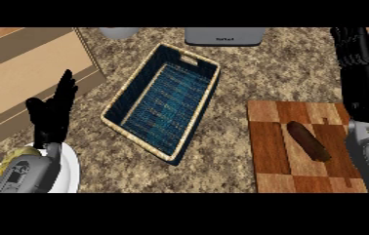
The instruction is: Pick the sweet potato from the cutting board and place it in the basket
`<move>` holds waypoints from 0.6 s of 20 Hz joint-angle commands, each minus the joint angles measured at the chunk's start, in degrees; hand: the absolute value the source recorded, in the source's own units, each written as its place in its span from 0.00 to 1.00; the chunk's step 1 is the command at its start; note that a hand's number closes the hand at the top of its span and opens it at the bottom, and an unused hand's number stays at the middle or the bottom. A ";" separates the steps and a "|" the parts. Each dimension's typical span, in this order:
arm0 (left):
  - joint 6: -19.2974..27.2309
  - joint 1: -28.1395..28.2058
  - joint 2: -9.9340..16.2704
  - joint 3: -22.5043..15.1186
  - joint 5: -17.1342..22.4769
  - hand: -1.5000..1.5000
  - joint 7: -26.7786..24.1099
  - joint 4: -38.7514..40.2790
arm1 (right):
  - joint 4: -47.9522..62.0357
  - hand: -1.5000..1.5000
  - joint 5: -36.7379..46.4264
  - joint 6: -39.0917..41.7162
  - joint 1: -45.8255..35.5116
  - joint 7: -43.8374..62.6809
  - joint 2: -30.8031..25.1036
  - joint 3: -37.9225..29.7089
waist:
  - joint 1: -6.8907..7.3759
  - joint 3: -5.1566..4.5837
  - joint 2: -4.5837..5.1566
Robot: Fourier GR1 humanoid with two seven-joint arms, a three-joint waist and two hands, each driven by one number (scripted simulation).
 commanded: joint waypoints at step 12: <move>-2.31 1.49 0.73 0.35 0.57 0.50 2.43 -7.33 | 4.73 0.00 25.61 -1.10 10.19 -24.17 -3.95 11.29 | -0.81 -0.94 0.85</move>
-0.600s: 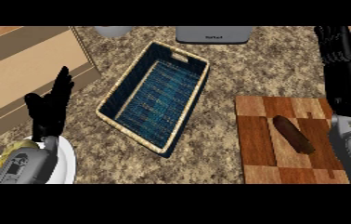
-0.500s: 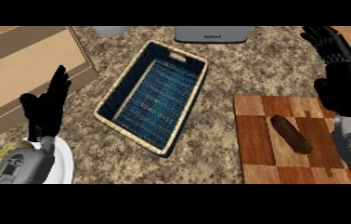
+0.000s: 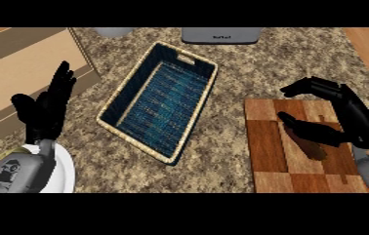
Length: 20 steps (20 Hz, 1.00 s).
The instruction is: Pick the sweet potato from the cutting board and place it in the basket
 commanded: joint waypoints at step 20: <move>-1.41 2.32 1.51 2.36 0.32 0.50 2.39 -2.93 | -33.57 0.00 24.17 25.41 10.07 54.64 -21.03 2.01 | -2.04 -0.41 -0.54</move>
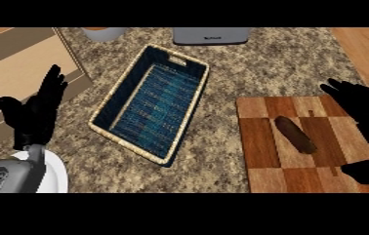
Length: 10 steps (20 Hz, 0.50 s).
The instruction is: Pick the sweet potato from the cutting board and place it in the basket
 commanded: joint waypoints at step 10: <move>-2.35 -1.72 -2.66 2.50 -2.37 0.50 0.15 1.02 | -11.43 0.00 0.56 10.28 4.62 9.47 8.37 -2.28 | 1.91 0.40 0.75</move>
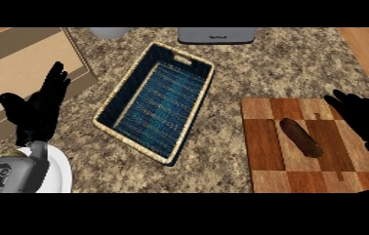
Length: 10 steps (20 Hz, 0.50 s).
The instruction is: Pick the sweet potato from the cutting board and place it in the basket
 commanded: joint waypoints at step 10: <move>-1.99 5.64 -3.72 0.47 -3.92 0.50 0.26 -6.39 | 13.88 0.00 11.95 -8.02 3.56 -17.51 12.08 -0.13 | 0.82 0.09 0.11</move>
